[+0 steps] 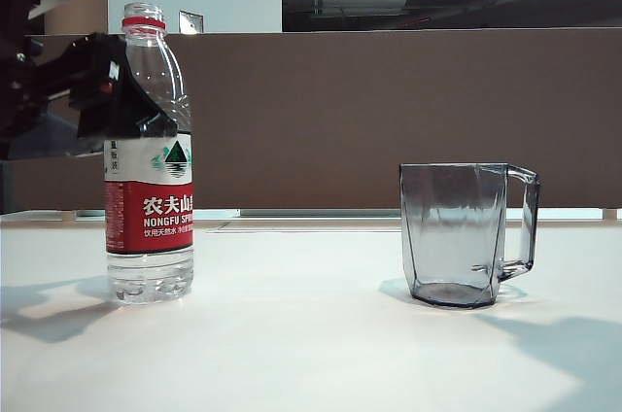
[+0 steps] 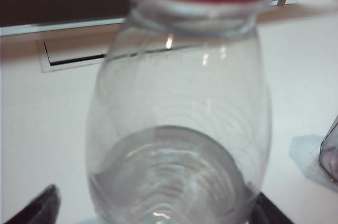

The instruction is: Pick up the mineral water bottle with the left hand on the table and pour water into the mug until it's half full.

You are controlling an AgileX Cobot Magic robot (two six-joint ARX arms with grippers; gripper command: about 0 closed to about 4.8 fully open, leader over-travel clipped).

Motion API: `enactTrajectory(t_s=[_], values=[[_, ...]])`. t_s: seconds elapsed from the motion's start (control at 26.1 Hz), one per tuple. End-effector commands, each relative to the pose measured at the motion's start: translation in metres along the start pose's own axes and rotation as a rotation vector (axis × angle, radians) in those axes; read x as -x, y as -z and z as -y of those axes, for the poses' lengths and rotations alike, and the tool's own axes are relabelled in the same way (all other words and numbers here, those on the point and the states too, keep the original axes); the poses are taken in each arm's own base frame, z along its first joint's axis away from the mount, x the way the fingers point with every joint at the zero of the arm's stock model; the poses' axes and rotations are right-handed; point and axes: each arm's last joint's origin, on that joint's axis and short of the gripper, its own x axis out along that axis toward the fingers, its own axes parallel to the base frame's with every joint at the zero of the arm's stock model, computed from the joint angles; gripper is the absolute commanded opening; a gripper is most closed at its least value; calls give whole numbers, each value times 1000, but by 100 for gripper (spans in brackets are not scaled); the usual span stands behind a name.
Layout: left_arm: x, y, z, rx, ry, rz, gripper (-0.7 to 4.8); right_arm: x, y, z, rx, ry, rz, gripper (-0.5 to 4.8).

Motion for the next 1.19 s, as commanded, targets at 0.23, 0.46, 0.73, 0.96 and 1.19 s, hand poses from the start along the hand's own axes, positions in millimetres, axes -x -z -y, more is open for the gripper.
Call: enactTrajectory(t_s=[0.23,0.46,0.73,0.96,1.19], values=[[-10,1,1,0,18,31,479,1,-4,0,1,-2,33,-9],[-21,4,13,-13,77,4,479,1,-4,0,2,-2,33,-8],[-27,9,11,-15,69,-5,479,1,-5,0,1,-2,40,-8],[-32,14,11,-14,69,-4,479,1,-5,0,1,-2,40,-8],[-34,15,11,-15,69,2,479,2,-5,0,1,-2,40,-8]])
